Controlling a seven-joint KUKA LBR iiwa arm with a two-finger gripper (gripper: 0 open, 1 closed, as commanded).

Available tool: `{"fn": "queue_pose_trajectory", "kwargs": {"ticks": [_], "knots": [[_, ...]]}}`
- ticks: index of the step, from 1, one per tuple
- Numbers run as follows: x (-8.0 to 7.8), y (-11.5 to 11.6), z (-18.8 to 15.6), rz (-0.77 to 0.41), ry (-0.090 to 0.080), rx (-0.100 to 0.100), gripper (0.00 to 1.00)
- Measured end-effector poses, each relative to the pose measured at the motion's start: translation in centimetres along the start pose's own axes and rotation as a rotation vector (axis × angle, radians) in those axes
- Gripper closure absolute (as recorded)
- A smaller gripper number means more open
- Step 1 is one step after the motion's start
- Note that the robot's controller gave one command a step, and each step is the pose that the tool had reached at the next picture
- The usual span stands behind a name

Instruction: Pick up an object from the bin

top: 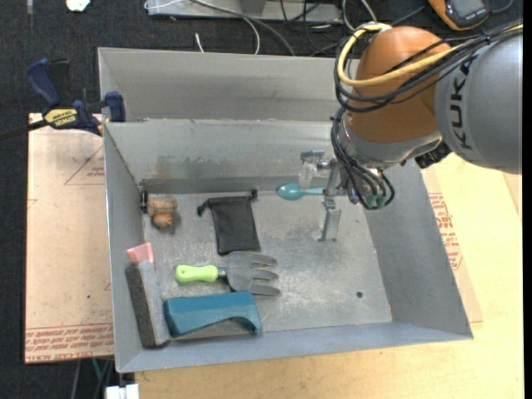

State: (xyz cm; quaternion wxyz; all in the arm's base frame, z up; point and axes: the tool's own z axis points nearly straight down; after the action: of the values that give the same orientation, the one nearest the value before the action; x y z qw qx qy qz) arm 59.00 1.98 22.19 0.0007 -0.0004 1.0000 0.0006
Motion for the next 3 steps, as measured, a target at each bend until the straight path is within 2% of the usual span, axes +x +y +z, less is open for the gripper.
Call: {"fn": "queue_pose_trajectory", "kwargs": {"ticks": [1,2,3], "knots": [[-1.8,4.9,7.4,-0.078,-0.005,0.000,0.00],[-4.7,8.3,7.8,-0.350,-0.010,0.002,0.00],[-5.6,8.7,8.2,-0.547,-0.007,-0.001,0.00]]}}
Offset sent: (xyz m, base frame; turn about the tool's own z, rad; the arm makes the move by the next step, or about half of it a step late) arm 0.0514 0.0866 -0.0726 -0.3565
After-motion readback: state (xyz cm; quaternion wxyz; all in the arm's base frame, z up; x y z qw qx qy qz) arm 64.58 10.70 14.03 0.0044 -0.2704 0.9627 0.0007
